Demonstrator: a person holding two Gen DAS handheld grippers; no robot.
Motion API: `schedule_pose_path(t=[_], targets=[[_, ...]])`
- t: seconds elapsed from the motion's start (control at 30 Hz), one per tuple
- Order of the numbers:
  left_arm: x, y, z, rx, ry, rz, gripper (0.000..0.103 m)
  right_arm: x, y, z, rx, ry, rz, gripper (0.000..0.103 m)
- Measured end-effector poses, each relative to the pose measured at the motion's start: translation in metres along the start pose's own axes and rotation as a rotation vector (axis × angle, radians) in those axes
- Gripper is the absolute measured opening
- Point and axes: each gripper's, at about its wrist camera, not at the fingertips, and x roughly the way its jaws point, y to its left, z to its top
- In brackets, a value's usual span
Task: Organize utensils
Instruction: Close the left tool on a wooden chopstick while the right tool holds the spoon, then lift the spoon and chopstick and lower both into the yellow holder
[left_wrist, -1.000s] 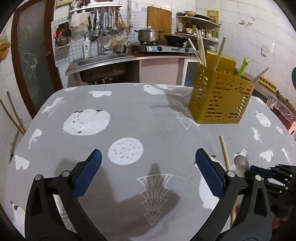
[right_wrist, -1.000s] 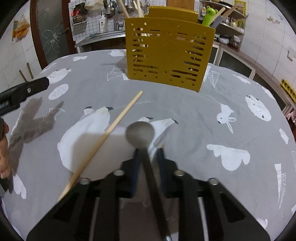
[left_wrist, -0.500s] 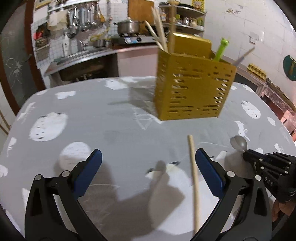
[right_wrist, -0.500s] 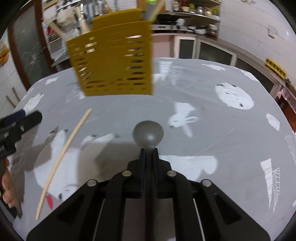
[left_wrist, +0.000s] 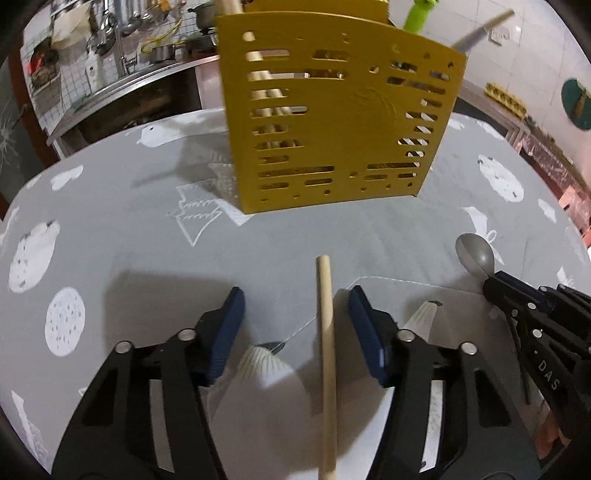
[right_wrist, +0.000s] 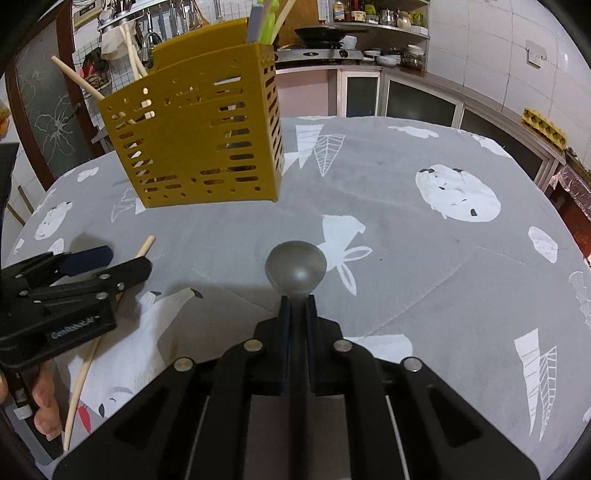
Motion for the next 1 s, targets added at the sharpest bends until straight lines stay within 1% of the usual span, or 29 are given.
schedule_pose_path(t=[0.03, 0.07, 0.13, 0.17, 0.23, 0.37, 0.43, 0.5, 0.6, 0.77, 0.87, 1.0], targets=[[0.001, -0.001, 0.002, 0.006, 0.004, -0.002, 0.048, 0.001, 0.000, 0.002, 0.001, 0.009, 0.001, 0.008], [0.001, -0.002, 0.003, 0.010, 0.008, -0.005, 0.045, 0.002, 0.000, 0.003, 0.004, 0.015, 0.002, 0.008], [0.003, -0.001, 0.008, 0.004, 0.020, -0.011, 0.033, 0.006, -0.003, 0.007, 0.026, 0.039, 0.015, 0.008], [0.003, 0.000, 0.009, 0.002, 0.024, -0.012, 0.030, 0.007, -0.004, 0.009, 0.038, 0.048, 0.022, 0.008], [0.004, 0.001, 0.012, -0.003, 0.028, -0.017, 0.019, 0.010, -0.006, 0.012, 0.057, 0.061, 0.032, 0.008], [0.003, 0.004, 0.012, -0.014, 0.020, -0.027, 0.006, 0.008, -0.006, 0.013, 0.079, 0.057, 0.039, 0.008], [0.000, 0.006, 0.011, -0.023, 0.008, -0.031, 0.005, 0.006, -0.005, 0.010, 0.077, 0.045, 0.040, 0.008], [-0.004, 0.010, 0.009, -0.031, -0.010, -0.016, 0.005, 0.003, -0.004, 0.009, 0.078, 0.029, 0.042, 0.008], [-0.016, 0.020, 0.007, -0.060, -0.049, -0.014, 0.005, -0.005, -0.002, 0.008, 0.083, 0.001, 0.052, 0.008], [-0.055, 0.037, 0.008, -0.079, -0.163, -0.004, 0.005, -0.026, 0.003, 0.007, 0.082, -0.074, 0.087, 0.008], [-0.088, 0.047, 0.007, -0.097, -0.258, 0.002, 0.005, -0.039, 0.004, 0.008, 0.084, -0.119, 0.096, 0.008], [-0.118, 0.058, 0.003, -0.112, -0.338, 0.015, 0.005, -0.060, 0.004, 0.007, 0.092, -0.203, 0.119, 0.008]])
